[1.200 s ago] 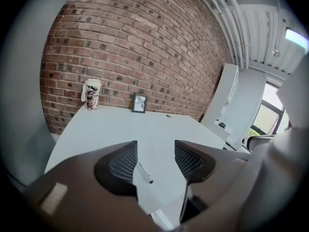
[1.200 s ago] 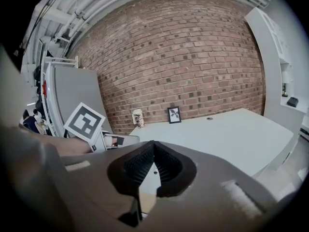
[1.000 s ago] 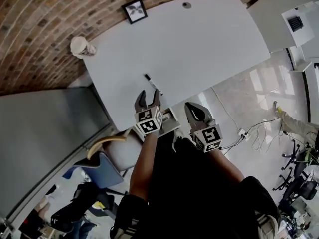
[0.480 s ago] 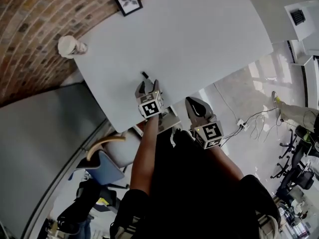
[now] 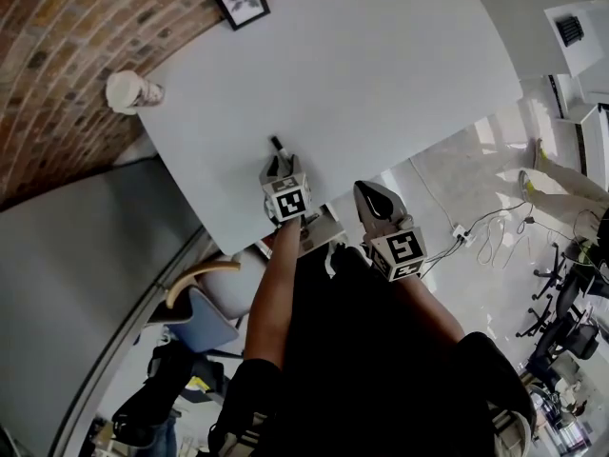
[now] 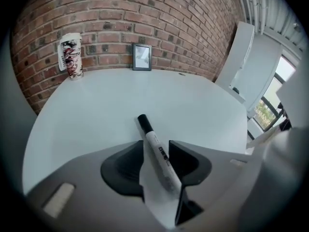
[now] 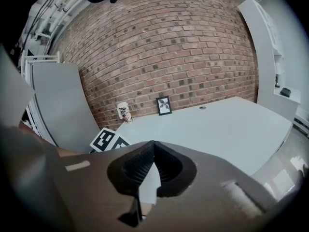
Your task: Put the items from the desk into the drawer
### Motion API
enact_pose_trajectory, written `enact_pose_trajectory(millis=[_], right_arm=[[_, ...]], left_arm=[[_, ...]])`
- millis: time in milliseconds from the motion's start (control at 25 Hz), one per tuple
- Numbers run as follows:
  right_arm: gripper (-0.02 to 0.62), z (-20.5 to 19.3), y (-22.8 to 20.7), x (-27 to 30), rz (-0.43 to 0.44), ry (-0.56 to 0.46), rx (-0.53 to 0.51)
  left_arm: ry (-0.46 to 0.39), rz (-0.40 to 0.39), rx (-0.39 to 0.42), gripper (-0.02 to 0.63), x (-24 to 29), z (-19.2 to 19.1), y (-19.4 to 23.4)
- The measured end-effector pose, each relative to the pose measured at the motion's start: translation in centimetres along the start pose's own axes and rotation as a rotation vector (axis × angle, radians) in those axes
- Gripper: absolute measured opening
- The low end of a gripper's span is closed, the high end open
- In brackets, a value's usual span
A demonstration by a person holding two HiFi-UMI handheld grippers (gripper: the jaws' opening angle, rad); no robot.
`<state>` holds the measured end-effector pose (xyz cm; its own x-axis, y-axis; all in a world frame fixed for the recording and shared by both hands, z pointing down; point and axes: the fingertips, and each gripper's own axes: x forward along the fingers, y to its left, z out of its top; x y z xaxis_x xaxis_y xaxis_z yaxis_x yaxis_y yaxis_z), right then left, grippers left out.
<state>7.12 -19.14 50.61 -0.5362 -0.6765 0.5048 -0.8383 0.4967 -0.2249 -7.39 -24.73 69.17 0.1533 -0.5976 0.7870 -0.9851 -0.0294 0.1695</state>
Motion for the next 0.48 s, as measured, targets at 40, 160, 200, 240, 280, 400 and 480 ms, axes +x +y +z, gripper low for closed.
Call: enact_pose_trajectory(millis=[40,160,200,240,280,400,480], right_arm=[[0.005,0.1,0.1,0.0,0.003,-0.002,-0.001],[0.005,0.1,0.3,0.0,0.008,-0.005,-0.007],[0.005,0.1,0.3,0.0,0.007,-0.004,-0.009],[0.005,0.0,0.3,-0.1,0.007,-0.003,-0.011],[0.005,-0.1,0.3,-0.3,0.007,-0.001,-0.011],[0.005,-0.2,0.1,-1.1,0.002,-0.003,-0.012],[0.005,-0.1,0.0,-1.5,0.003,-0.012,-0.023]], left_arm=[[-0.002,0.015,0.007,0.148,0.0,0.0,0.4],[-0.02,0.008,0.011,0.083,0.0,0.0,1.1],[-0.023,-0.001,0.02,0.083,0.0,0.0,1.1],[-0.024,-0.006,0.031,0.083,0.0,0.0,1.1],[-0.023,-0.008,0.041,0.082,0.0,0.0,1.0],[-0.011,-0.009,0.061,0.08,0.0,-0.1,1.0],[0.003,-0.003,0.074,0.081,-0.1,-0.6,1.2]])
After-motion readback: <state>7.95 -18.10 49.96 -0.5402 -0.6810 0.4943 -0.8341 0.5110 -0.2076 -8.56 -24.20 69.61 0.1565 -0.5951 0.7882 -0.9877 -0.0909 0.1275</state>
